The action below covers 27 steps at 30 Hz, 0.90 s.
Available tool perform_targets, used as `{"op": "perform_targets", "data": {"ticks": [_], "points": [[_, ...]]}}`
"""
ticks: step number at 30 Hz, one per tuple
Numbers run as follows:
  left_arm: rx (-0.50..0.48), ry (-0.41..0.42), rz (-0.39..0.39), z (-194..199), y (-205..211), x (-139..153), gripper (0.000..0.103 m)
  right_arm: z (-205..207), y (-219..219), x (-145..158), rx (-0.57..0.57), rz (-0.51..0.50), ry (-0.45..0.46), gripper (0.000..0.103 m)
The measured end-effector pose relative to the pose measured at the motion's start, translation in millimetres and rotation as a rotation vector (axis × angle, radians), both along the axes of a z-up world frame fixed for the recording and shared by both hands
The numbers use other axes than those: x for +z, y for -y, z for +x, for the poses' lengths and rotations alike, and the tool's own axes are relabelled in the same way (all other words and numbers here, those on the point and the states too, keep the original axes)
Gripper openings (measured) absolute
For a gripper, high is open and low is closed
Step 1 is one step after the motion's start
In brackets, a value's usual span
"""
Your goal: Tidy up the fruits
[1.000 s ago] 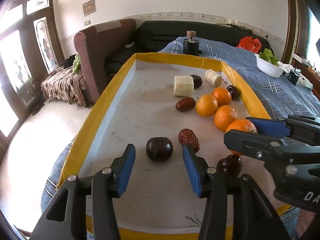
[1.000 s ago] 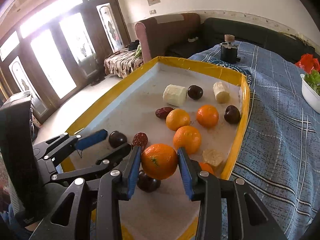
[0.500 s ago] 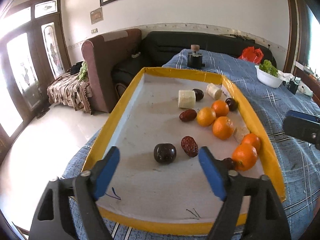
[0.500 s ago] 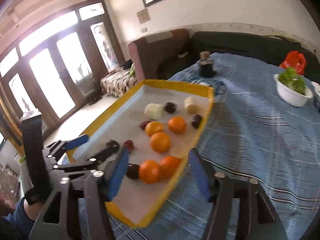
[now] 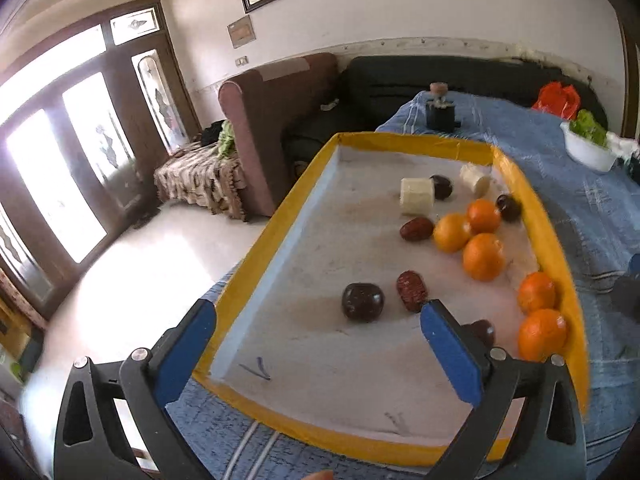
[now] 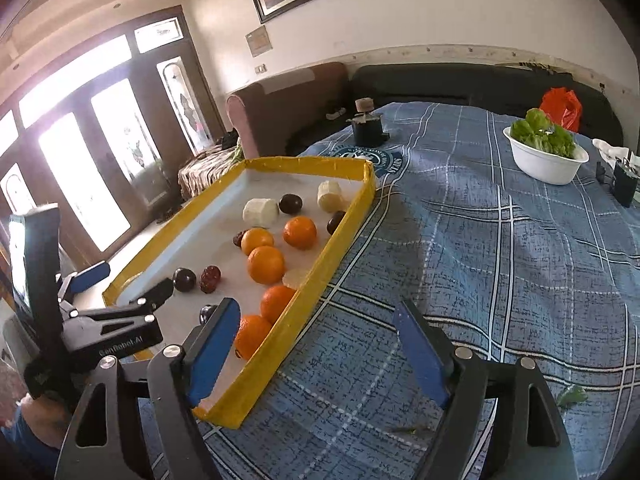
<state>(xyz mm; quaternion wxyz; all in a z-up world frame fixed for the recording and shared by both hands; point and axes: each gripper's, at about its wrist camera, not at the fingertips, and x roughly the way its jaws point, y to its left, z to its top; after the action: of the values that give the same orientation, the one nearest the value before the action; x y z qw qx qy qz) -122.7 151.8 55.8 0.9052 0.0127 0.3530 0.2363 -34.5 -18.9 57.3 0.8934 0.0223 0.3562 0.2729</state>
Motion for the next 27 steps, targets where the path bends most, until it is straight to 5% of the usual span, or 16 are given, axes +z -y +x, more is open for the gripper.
{"op": "perform_targets", "data": {"ticks": [27], "points": [[0.059,-0.084,0.038,5.4,-6.5,-12.1,0.103,-20.0,-20.7,0.4,0.058,-0.060,0.091,0.084]]}}
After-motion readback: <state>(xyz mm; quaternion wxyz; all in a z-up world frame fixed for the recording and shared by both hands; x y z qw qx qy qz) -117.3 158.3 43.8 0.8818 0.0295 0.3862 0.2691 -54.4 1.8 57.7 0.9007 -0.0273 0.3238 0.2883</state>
